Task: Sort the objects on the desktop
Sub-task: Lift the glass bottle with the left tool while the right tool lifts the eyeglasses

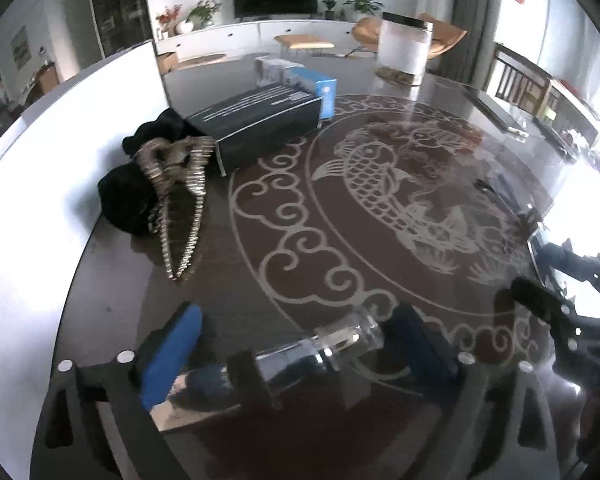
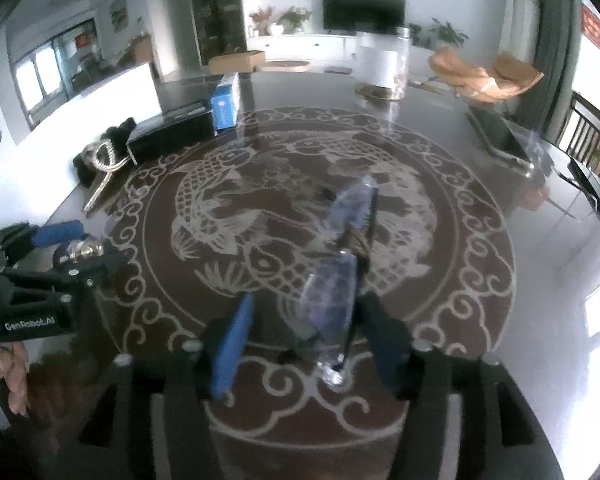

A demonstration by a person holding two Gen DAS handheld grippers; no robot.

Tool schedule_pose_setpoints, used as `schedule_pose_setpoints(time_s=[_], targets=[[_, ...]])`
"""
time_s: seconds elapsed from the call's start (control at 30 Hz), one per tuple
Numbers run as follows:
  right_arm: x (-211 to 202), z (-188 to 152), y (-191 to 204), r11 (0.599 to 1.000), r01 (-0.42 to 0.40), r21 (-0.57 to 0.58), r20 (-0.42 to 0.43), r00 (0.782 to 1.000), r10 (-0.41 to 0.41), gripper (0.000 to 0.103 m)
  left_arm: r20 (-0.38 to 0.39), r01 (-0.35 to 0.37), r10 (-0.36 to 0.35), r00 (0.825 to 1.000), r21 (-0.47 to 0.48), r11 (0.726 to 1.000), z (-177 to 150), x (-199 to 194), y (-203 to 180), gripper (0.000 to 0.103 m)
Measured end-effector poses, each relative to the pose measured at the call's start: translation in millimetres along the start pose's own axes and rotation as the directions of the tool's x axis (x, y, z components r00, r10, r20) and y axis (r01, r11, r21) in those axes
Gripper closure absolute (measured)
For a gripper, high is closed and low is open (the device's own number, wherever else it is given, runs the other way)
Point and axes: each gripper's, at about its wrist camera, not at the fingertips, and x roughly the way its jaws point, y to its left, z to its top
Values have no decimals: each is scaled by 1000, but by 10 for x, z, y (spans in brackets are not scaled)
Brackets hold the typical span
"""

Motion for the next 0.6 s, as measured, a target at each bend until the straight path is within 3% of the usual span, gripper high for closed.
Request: schedule_pose_setpoints(time_s=[0.1, 0.13, 0.17, 0.23, 0.33, 0.6], targets=[[26, 2, -2, 1000, 20, 2, -11, 1000, -20, 31, -7, -1, 1, 1000, -2, 1000, -6, 18, 10, 0], [41, 0, -30, 999, 28, 15, -20, 999, -28, 19, -7, -1, 1, 1000, -2, 1000, -8, 20, 9, 0], [52, 2, -59, 999, 30, 29, -24, 999, -29, 15, -7, -1, 1, 1000, -1, 1000, -5, 23, 11, 0], [57, 12, -86, 999, 26, 44, -22, 999, -25, 13, -7, -1, 1, 1000, -1, 1000, -6, 26, 11, 0], [129, 42, -19, 999, 34, 13, -50, 998, -33, 0, -8, 2, -2, 1000, 0, 1000, -4, 27, 15, 0], [150, 84, -30, 999, 34, 19, -49, 998, -33, 0, -20, 93, -91, 996, 135, 987, -87, -37, 47, 0]])
